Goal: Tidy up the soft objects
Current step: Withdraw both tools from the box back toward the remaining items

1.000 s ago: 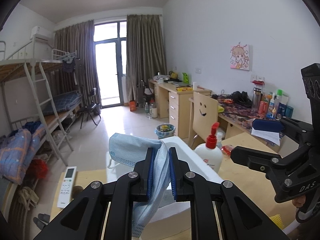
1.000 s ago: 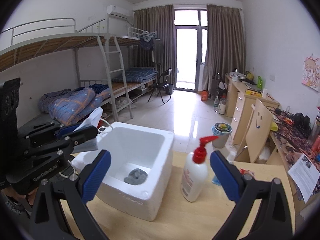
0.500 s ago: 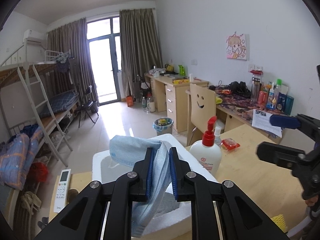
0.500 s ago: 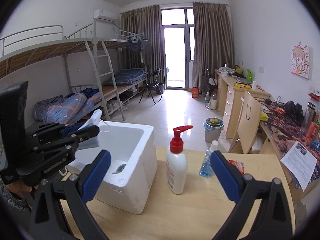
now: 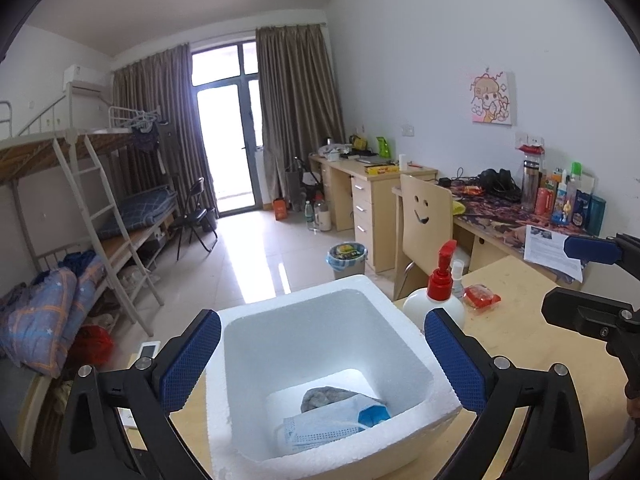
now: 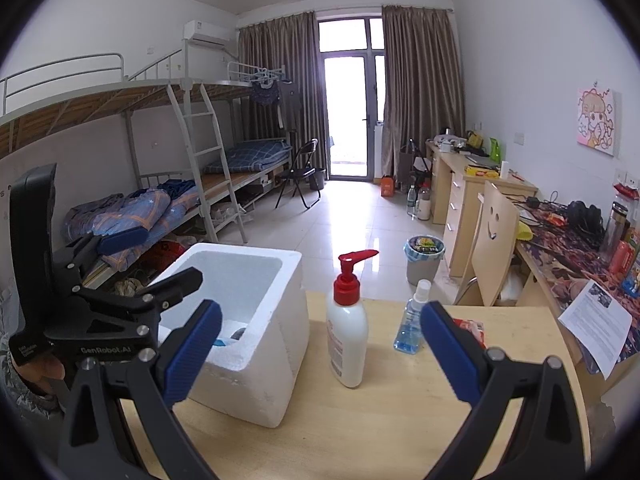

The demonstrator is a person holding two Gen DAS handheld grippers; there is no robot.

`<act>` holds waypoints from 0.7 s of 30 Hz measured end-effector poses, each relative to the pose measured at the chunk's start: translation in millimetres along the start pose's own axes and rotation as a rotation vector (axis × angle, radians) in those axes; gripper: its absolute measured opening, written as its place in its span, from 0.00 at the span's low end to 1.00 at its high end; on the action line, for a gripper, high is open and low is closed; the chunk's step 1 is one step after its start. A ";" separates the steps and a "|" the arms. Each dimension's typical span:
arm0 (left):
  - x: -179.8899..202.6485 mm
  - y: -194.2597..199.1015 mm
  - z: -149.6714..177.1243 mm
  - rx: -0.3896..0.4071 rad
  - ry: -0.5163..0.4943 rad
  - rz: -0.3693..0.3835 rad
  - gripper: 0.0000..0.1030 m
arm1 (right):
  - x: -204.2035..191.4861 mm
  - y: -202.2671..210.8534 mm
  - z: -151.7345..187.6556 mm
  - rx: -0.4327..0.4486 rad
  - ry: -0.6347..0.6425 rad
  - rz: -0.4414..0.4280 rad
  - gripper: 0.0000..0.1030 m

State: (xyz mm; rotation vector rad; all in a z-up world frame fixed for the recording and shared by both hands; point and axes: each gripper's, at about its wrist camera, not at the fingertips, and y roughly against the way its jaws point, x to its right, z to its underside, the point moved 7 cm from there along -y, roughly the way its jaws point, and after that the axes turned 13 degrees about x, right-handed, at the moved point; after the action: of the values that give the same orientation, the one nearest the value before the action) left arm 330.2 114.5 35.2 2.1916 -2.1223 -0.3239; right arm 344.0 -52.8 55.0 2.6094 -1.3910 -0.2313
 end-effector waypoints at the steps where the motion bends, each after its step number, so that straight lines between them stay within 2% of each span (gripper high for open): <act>1: -0.2 -0.5 -0.5 -0.001 0.003 -0.002 0.99 | 0.0 0.6 -0.3 0.001 0.001 0.001 0.98; 10: 3.7 16.9 -10.8 0.023 0.011 -0.013 0.99 | -1.3 12.0 -6.2 0.017 0.006 0.000 0.98; 21: 16.0 63.9 -30.1 0.087 0.000 -0.023 0.99 | -11.6 55.5 -18.5 0.072 0.023 -0.006 0.98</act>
State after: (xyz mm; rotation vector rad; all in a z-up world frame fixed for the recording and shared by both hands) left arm 274.0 93.1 75.7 2.2639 -2.1517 -0.2380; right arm 296.9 -72.1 86.2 2.6656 -1.4093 -0.1540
